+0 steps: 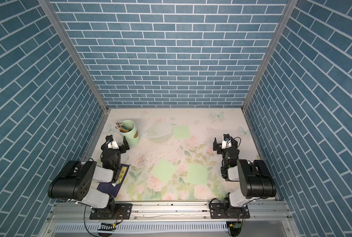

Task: Fold the square paper along the opposite sides
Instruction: Pick up the paper from the center of the board.

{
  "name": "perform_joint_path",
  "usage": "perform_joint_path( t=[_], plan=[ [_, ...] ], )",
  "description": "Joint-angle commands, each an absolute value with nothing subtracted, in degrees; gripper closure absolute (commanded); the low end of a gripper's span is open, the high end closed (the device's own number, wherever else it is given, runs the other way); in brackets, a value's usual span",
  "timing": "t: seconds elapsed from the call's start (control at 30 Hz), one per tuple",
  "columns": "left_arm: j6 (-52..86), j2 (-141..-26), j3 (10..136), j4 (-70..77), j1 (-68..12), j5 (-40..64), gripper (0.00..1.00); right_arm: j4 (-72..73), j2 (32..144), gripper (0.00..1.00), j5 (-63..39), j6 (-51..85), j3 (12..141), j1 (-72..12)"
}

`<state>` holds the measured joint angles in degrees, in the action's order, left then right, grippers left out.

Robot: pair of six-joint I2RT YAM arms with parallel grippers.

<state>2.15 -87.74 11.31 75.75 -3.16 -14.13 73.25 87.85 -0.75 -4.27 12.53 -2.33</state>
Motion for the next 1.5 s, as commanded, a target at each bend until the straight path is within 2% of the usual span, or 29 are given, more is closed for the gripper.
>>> perform_joint_path(
  t=[0.0,0.33,0.43,0.47,0.5,0.6,0.73,0.83,0.93,1.1,1.2,1.47],
  plan=[
    [2.4,-87.4,10.6,77.3,-3.3,-14.7,0.0,73.9,87.8,0.0,-1.1,-2.7,12.5,-2.1],
    [2.4,-87.3,10.5,77.5,-3.4,-15.0,0.0,73.5,87.8,0.0,-1.0,-2.7,12.7,-2.1],
    [1.0,-82.7,11.4,73.0,-7.7,-26.0,0.0,71.0,85.0,0.0,5.5,-3.9,13.1,-4.8],
    [0.8,-79.6,12.8,67.4,-10.6,-32.6,0.0,66.0,82.1,0.0,9.0,-5.6,14.7,-7.3],
    [2.7,-76.1,15.6,58.5,-12.0,-35.0,0.0,56.5,78.6,0.0,13.1,-5.5,18.3,-10.1],
    [11.1,-67.5,21.7,40.1,-12.8,-31.1,0.0,37.0,74.2,0.0,14.2,1.6,27.7,-13.7],
    [23.6,-63.9,33.2,18.5,-14.7,-34.0,0.0,27.7,74.0,0.0,13.4,5.4,35.2,-17.5],
    [24.0,-70.4,43.1,10.1,-20.2,-37.2,0.0,22.1,78.1,0.0,11.2,10.3,41.3,-18.7],
    [26.4,-80.2,54.1,4.4,-27.3,-37.8,0.0,13.0,86.5,0.0,1.7,13.2,50.9,-18.7],
    [34.0,-99.6,72.6,-4.8,-29.3,-16.7,0.01,8.5,98.2,0.03,-12.4,18.8,60.6,-19.1],
    [36.4,-109.7,81.1,-6.3,-29.2,-6.3,0.01,6.4,104.4,0.05,-16.1,20.9,66.3,-19.1],
    [38.1,-126.8,99.4,-12.3,-28.9,7.7,0.2,4.5,114.0,0.14,-17.8,22.2,73.2,-19.1]
  ],
)
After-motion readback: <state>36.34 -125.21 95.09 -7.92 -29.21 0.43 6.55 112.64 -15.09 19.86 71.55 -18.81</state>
